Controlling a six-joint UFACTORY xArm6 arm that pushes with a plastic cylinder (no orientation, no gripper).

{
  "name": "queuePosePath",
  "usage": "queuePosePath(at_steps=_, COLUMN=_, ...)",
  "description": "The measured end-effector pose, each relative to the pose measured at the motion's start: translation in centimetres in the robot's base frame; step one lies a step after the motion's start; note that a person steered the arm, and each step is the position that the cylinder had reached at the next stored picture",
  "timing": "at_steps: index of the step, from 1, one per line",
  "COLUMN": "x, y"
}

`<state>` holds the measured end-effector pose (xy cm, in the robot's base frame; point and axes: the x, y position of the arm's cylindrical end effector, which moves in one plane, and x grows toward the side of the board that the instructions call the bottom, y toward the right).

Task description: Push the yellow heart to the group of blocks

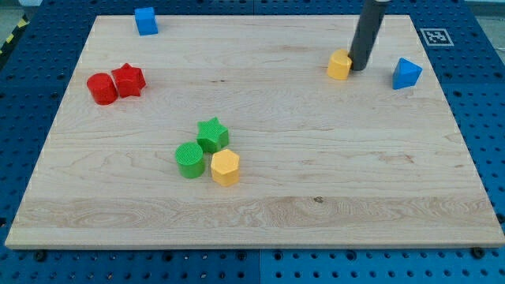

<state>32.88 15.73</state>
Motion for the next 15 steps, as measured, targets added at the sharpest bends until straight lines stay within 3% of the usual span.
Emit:
queuePosePath(at_steps=5, x=-1.1, y=-12.4)
queuePosePath(at_steps=7, x=2.2, y=-12.8)
queuePosePath(at_steps=11, x=14.0, y=-10.2)
queuePosePath(at_steps=15, x=14.0, y=-12.7)
